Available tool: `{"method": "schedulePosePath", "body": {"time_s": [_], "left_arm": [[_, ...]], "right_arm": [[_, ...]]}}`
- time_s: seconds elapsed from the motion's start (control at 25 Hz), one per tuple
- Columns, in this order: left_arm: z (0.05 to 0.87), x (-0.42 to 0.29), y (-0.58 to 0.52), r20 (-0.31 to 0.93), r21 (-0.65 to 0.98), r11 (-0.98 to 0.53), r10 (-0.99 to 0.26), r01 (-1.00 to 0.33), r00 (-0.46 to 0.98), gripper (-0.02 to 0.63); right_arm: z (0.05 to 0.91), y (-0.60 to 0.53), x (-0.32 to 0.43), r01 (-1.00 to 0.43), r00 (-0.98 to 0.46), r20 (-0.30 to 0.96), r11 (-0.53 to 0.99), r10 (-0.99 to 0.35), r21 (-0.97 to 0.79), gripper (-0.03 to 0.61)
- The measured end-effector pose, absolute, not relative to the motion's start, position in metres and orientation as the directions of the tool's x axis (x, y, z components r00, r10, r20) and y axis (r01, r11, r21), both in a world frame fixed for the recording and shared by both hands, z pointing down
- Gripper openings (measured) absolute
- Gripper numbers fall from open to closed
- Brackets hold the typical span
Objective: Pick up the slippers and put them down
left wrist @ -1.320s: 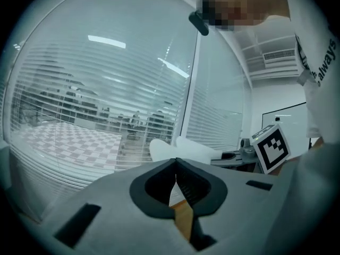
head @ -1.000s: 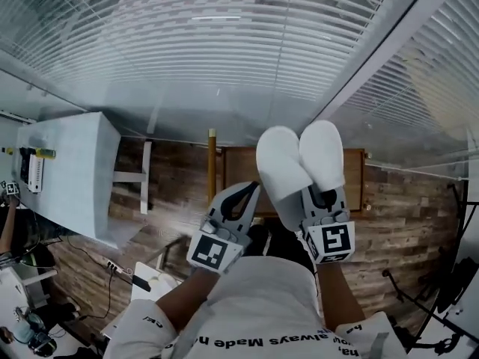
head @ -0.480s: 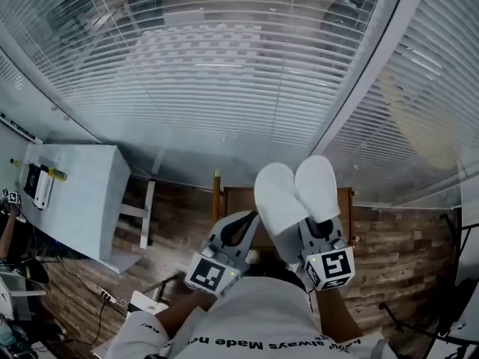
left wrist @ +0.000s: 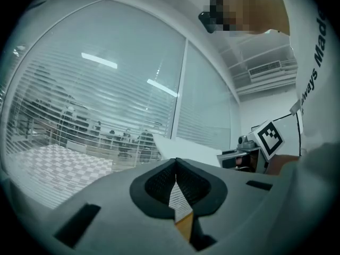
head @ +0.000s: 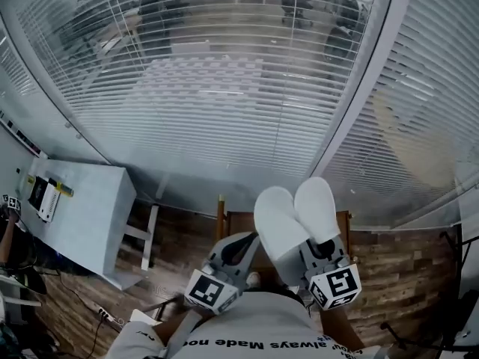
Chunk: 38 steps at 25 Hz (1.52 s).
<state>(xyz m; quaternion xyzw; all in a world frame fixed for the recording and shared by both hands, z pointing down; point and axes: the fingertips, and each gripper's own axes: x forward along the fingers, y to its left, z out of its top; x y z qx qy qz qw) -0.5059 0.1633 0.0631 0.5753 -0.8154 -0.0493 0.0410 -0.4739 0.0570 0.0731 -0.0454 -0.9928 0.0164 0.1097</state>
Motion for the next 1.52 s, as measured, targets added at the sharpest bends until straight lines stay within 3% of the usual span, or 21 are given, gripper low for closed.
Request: {"method": "schedulePosePath", "body": {"time_s": [0.92,1.2,1.52], "left_arm": [[0.04,-0.485,0.164,-0.054,0.081,0.259,-0.963,-0.963,-0.264,0.012],[0.029,-0.436,0.129,-0.029,0.066,0.162,-0.986,-0.985,-0.164,0.012],[0.03,-0.343,0.083,-0.062,0.049,0.011,-0.998,-0.999,-0.014,0.012]], "right_arm": [[0.049,0.057,-0.447,0.018,-0.987,0.159,1.0,0.021,-0.026,0.084],[0.042,0.025,-0.392,-0.073,-0.988,0.141,0.997,-0.067,-0.038,0.083],[0.042,-0.009,-0.278,-0.231,-0.966,0.13,0.972,-0.224,-0.041,0.083]]}}
